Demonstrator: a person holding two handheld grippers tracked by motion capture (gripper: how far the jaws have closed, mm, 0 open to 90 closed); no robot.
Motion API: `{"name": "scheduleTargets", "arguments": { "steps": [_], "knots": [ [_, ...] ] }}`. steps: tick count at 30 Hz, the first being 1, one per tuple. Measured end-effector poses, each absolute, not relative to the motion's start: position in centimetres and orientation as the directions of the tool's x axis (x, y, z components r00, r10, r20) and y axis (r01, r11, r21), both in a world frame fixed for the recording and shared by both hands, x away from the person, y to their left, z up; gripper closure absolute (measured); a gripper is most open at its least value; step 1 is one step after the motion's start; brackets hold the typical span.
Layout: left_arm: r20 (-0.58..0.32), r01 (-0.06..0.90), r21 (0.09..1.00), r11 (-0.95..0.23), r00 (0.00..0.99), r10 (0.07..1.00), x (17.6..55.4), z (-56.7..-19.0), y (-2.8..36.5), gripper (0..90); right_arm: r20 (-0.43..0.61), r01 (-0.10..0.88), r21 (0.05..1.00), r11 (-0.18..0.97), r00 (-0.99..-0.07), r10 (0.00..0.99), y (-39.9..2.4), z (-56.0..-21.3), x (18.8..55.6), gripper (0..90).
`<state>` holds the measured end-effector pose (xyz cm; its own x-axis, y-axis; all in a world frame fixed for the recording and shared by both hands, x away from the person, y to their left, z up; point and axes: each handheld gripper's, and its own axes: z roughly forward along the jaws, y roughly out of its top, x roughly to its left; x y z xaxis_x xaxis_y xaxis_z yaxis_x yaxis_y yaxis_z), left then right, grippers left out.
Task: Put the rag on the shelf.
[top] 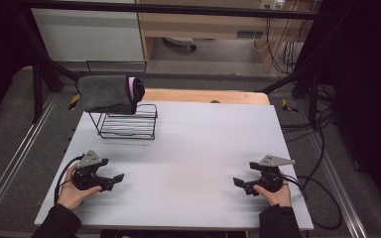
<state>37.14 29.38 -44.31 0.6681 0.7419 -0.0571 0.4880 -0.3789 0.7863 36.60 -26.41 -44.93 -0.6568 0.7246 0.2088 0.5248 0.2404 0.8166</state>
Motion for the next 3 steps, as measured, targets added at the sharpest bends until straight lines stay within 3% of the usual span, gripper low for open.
{"name": "scheduleTargets", "arguments": {
  "steps": [3],
  "knots": [
    [-0.057, 0.488, 0.785, -0.382, 0.67, 0.74, 37.07, -44.4, 29.43, 10.7, 0.211, 0.528, 0.816, 0.237, -0.653, 0.727, -26.69, -45.06, 36.45, 0.9]
  ]
}}
